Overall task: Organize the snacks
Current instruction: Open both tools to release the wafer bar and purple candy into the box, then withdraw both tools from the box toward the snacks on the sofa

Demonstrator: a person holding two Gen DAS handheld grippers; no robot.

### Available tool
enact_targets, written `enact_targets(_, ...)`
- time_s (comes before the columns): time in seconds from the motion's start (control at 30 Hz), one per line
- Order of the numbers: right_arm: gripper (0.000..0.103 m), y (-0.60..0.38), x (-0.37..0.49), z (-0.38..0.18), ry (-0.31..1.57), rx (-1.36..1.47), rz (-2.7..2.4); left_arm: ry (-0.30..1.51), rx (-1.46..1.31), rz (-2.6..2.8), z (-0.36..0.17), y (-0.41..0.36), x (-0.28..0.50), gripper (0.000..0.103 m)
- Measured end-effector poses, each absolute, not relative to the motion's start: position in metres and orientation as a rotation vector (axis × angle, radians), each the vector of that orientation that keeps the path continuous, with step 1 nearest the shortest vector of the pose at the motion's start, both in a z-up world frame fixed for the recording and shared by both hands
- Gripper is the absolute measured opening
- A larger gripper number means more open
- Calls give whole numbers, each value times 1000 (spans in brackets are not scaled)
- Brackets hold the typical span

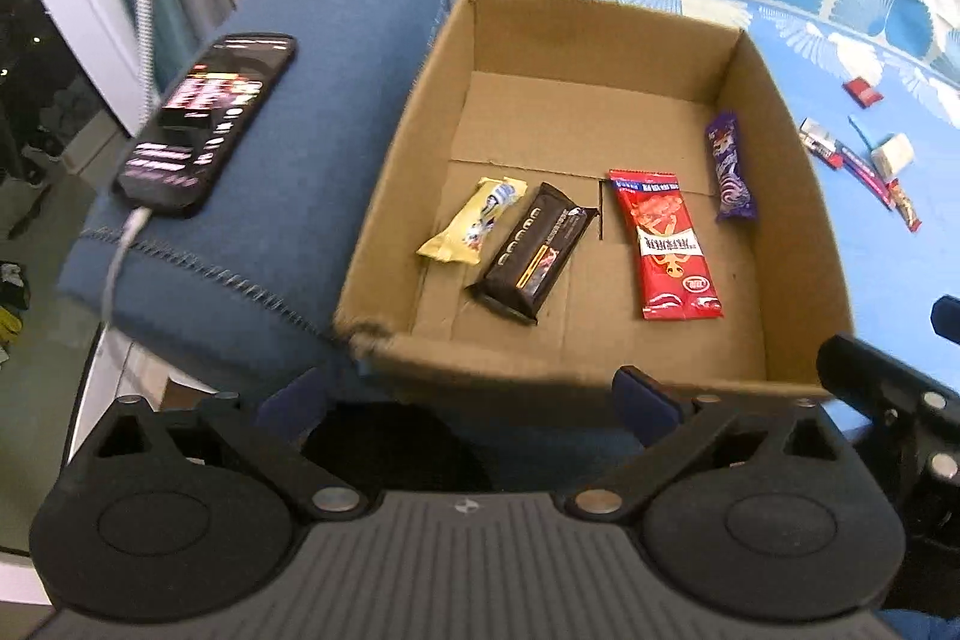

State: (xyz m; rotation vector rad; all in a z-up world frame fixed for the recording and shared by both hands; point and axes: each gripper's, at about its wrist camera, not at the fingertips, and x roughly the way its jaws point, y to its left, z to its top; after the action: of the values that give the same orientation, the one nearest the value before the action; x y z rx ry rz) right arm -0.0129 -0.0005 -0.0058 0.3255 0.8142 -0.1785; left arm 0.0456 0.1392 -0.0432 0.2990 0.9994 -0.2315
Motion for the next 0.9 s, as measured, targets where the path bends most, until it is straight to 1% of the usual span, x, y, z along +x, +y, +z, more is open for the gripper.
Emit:
enact_targets(0.23, 101, 17, -50, 19, 756, 290, -167, 948, 258, -242, -23, 147, 1, 103)
enact_targets(0.5, 102, 26, -86, 39, 678, 263, -154, 865, 260, -255, -4, 142, -36, 103)
enact_targets(0.9, 102, 37, -110, 55, 609, 245, -154, 824, 241, -251, 11, 152, -62, 103)
